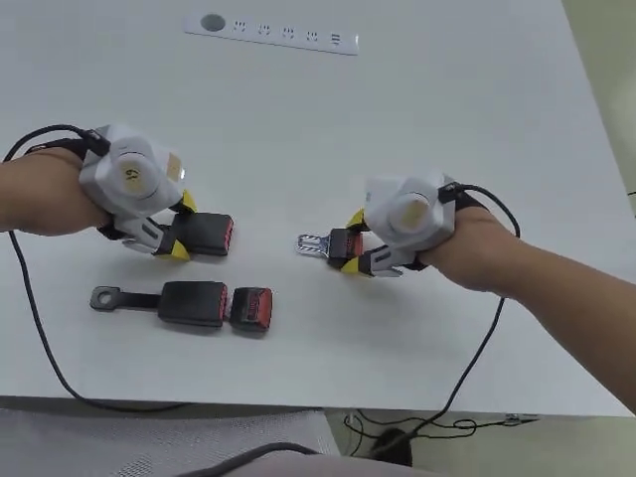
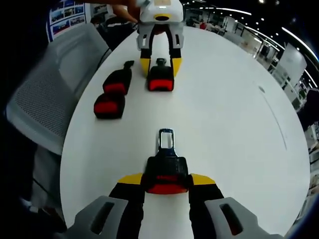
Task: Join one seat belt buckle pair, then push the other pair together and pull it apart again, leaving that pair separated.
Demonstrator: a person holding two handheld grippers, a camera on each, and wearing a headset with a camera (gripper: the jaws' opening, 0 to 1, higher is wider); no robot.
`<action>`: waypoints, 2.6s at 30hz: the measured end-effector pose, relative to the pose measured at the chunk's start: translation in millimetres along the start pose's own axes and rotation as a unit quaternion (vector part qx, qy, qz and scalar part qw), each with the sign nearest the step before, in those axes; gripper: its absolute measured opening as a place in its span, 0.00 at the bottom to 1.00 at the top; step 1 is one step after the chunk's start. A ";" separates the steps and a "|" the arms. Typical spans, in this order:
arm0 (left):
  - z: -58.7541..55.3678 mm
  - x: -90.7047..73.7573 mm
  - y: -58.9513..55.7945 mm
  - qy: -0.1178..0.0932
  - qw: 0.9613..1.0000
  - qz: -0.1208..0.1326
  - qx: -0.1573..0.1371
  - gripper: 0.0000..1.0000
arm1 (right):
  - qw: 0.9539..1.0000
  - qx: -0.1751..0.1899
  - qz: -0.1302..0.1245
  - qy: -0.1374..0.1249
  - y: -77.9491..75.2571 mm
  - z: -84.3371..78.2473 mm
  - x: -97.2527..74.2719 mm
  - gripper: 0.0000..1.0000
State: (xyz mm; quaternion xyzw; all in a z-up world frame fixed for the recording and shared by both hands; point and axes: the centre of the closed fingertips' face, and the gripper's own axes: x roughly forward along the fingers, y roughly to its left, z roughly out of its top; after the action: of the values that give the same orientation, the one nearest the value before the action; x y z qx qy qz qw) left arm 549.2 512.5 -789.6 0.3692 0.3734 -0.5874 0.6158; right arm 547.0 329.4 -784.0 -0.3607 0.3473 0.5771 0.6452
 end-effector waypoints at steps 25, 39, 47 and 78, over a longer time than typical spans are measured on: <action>0.6 0.4 -3.5 0.004 1.000 0.002 -0.010 0.33 | 1.000 0.000 0.006 -0.010 5.0 68.4 42.2 0.31; -1.9 1.3 -2.0 -0.001 1.000 0.001 -0.010 0.33 | 1.000 -0.028 0.009 -0.005 7.0 79.6 47.7 0.31; -3.4 1.3 -1.2 -0.010 1.000 -0.001 -0.009 0.33 | 0.999 -0.027 0.015 -0.015 9.3 90.1 56.0 0.31; -0.6 -0.2 -2.6 -0.023 1.000 0.005 -0.014 0.32 | 0.999 -0.026 0.014 -0.028 8.9 107.5 62.5 0.28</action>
State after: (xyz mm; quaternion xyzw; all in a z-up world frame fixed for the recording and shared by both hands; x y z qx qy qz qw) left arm 546.6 513.0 -789.8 0.3485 0.3658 -0.5874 0.6321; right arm 547.4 454.2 -785.0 -0.3559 0.3190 0.6048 0.6370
